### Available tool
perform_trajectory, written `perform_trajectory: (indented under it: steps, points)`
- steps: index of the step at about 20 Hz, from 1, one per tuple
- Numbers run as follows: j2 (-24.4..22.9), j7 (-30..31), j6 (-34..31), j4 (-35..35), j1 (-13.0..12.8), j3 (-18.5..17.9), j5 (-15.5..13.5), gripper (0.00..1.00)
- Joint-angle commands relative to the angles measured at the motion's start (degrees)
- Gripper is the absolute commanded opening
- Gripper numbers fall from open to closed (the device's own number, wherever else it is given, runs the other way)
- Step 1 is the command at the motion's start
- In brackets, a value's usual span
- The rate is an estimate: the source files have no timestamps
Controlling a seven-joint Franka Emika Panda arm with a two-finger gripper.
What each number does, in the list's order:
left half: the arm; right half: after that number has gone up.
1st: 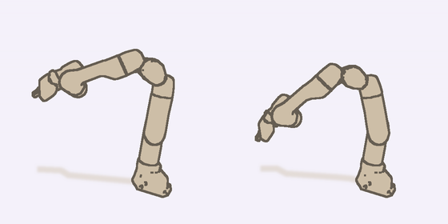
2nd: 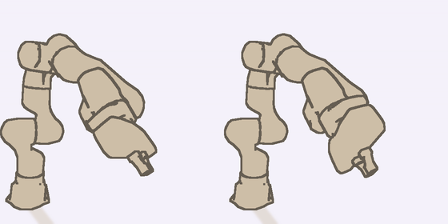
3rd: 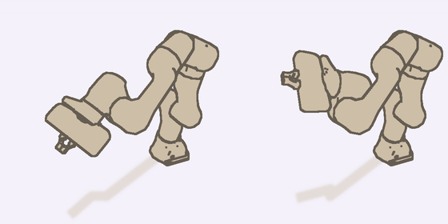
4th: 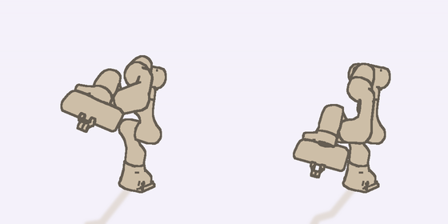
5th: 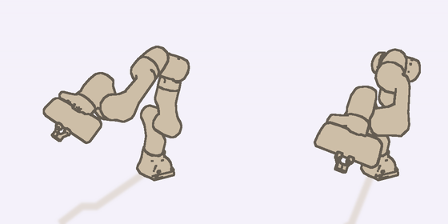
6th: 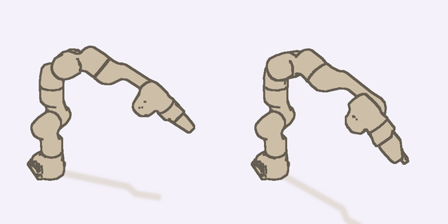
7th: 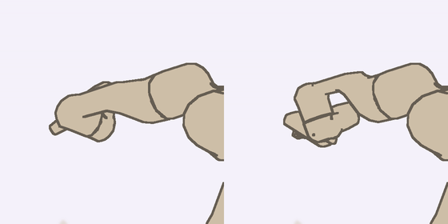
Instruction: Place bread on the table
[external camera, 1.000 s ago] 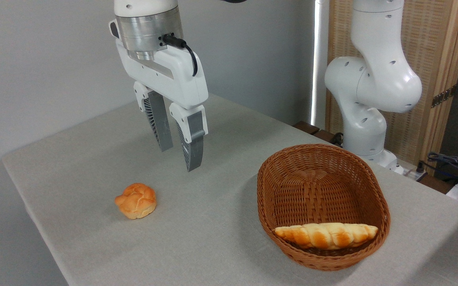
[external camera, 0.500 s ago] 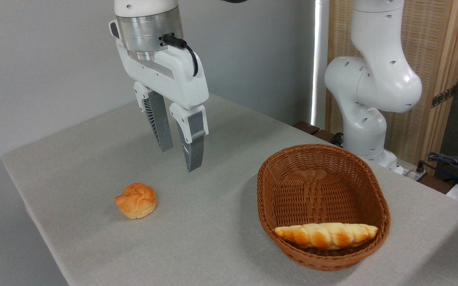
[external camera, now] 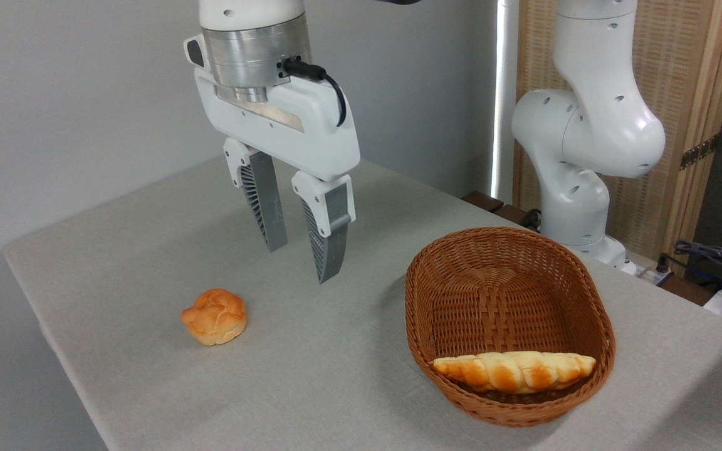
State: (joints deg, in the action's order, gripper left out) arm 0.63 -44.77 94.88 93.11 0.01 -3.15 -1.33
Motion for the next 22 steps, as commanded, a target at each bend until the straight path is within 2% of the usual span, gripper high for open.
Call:
perform_trajectory:
  steps: [1, 3, 6, 8, 11, 13, 16, 19, 22]
  points:
    - [-9.38, -1.37, 5.82, 12.75, -0.1, -1.76, 0.45, 1.0]
    - [-14.67, -3.11, 9.52, 20.06, -0.1, -3.61, 0.54, 1.0]
    - [-17.5, -17.05, 9.97, 24.04, 0.08, -5.46, 1.59, 1.0]
    - [-18.38, -25.68, 10.23, 26.32, -0.01, -7.74, 5.18, 1.0]
    - [-18.29, -36.67, 11.72, 29.92, 0.08, -8.54, 10.89, 1.0]
    - [-18.29, -41.25, 13.74, 32.65, 0.08, -8.63, 12.58, 1.0]
    - [-17.68, -44.25, 17.26, 34.77, 0.25, -8.71, 12.93, 1.0]
    - [-16.28, -45.23, 19.37, 36.08, 1.22, -8.8, 17.32, 1.0]
    - [-15.83, -45.23, 21.83, 37.84, 1.31, -8.8, 19.26, 1.0]
